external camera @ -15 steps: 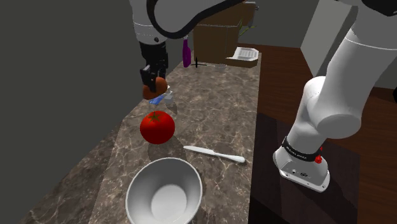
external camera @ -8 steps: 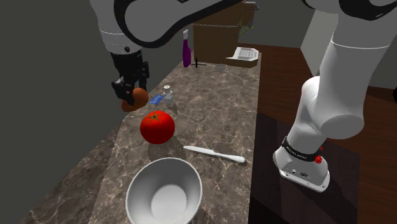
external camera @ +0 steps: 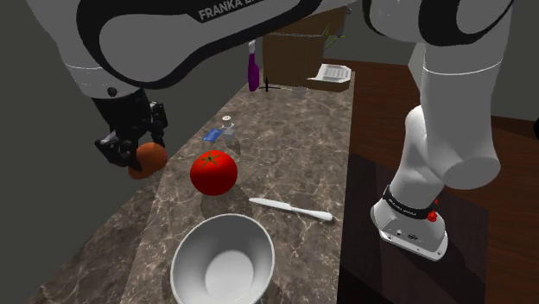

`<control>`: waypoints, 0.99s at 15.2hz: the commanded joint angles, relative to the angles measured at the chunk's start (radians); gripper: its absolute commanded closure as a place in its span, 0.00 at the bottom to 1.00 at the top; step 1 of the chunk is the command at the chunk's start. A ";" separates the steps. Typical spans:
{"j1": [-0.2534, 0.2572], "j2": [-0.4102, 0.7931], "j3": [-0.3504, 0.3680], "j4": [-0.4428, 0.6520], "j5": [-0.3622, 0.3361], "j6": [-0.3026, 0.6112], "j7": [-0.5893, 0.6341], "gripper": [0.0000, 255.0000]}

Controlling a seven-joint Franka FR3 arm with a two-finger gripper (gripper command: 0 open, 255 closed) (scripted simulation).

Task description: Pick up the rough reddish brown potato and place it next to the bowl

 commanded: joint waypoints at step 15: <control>0.197 0.387 -0.001 0.521 -0.099 -0.158 0.125 1.00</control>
